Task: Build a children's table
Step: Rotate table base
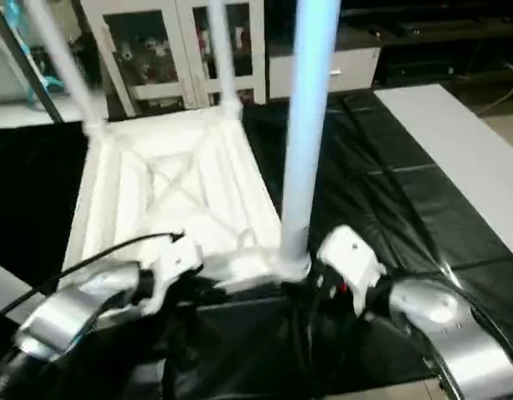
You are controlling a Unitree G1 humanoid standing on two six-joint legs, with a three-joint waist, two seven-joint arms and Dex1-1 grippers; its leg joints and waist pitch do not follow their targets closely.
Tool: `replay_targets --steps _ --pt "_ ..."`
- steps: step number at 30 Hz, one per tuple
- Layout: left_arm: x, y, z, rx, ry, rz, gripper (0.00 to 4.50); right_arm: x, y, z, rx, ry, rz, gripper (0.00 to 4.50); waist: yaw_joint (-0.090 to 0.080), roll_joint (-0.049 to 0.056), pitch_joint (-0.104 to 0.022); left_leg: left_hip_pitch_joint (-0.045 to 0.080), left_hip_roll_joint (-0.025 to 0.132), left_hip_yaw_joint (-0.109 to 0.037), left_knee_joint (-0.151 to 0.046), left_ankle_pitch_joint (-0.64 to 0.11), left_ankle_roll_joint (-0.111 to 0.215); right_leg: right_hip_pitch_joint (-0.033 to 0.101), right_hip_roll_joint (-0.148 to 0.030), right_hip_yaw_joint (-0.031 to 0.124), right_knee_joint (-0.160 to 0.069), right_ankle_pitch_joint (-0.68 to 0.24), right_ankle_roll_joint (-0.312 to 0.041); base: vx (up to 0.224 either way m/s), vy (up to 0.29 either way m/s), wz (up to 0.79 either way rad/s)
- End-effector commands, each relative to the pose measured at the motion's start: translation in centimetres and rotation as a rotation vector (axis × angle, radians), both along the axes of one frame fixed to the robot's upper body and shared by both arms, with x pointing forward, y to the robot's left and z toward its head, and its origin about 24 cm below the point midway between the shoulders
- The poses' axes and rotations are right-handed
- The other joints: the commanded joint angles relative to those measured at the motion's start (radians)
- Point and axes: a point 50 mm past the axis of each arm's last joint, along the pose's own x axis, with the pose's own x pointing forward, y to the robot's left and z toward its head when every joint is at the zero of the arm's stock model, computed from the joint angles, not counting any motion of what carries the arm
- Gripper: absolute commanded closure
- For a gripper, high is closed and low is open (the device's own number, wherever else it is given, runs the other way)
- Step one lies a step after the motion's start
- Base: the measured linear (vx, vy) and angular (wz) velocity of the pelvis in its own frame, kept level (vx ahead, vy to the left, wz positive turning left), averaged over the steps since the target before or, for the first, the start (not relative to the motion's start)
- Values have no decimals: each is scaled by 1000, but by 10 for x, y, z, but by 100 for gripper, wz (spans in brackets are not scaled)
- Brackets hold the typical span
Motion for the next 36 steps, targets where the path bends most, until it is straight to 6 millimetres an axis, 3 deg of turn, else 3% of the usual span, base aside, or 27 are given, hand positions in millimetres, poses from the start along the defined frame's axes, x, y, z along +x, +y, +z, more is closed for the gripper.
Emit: replay_targets --steps 1,9,10,12,14,17,19,21,23,26,27,30,31,32,35,36 --pt "6 12 -8 52 10 94 442 5 -1 4 2 -31 -25 72 3 -21 -38 14 117 -62 -95 -212 71 14 -96 41 -82 -35 -261 0 0 0" --pt "1 13 -1 -13 -24 49 442 4 2 4 12 -31 -13 72 -9 -18 -35 13 121 -64 -101 -247 71 12 -91 39 -84 -86 -249 0 0 0" --pt "3 12 2 -40 -20 72 393 4 2 4 14 -31 -11 72 -11 -20 -36 14 121 -62 -101 -246 68 11 -91 40 -84 -81 -251 0 0 0" --pt "7 10 5 -74 -16 93 393 4 2 5 15 -32 -10 72 -9 -19 -37 16 120 -61 -99 -241 66 10 -92 40 -83 -76 -257 0 0 0" --pt "8 9 7 -79 -17 95 364 4 2 5 15 -32 -10 72 -8 -17 -37 14 121 -61 -100 -238 65 11 -92 41 -83 -70 -260 0 0 0" --pt "15 2 10 -107 -56 99 343 5 2 6 16 -34 -9 72 -5 -17 -38 16 122 -60 -99 -219 73 11 -90 40 -81 -17 -262 0 0 0" --pt "17 -4 8 -88 -67 71 333 4 2 6 16 -34 -8 72 -2 -10 -39 17 123 -61 -98 -208 74 13 -91 40 -79 7 -263 0 0 0" --pt "17 -5 6 -76 -70 66 333 4 2 6 15 -35 -8 72 -2 -16 -41 15 123 -61 -98 -195 80 16 -91 39 -79 35 -261 0 0 0" --pt "19 -5 1 -53 -70 69 333 3 2 7 16 -36 -10 72 -3 -7 -43 14 123 -62 -94 -163 93 19 -92 37 -73 91 -263 0 0 0" --pt "21 -6 -3 -33 -67 71 333 2 1 7 12 -37 -15 72 -4 -12 -44 15 124 -61 -93 -157 103 20 -93 36 -72 112 -266 0 0 0" --pt "23 -7 -5 -24 -73 74 333 2 1 7 13 -38 -16 72 -6 -6 -43 16 123 -61 -93 -170 101 20 -92 35 -75 100 -267 0 0 0" --pt "25 -9 -7 -14 -76 76 333 2 1 7 13 -39 -17 72 -7 -9 -40 16 124 -60 -94 -197 98 21 -95 37 -79 49 -268 0 0 0" --pt "26 -10 -8 -12 -77 79 333 2 1 8 13 -39 -18 72 -8 1 -38 17 123 -61 -94 -214 91 19 -94 38 -81 13 -265 0 0 0" --pt "28 -12 -9 -10 -78 82 333 2 1 8 13 -40 -18 72 -11 -4 -37 18 122 -59 -96 -229 85 18 -92 38 -85 -10 -263 0 0 0" --pt "31 -14 -10 -6 -83 99 333 1 2 8 13 -41 -20 72 -12 -4 -37 18 123 -61 -98 -254 67 18 -93 39 -87 -63 -257 0 0 0" --pt "32 -15 -10 -18 -63 110 303 1 2 8 13 -41 -21 72 -14 -3 -36 18 123 -62 -100 -263 61 17 -94 40 -88 -80 -253 0 0 0"
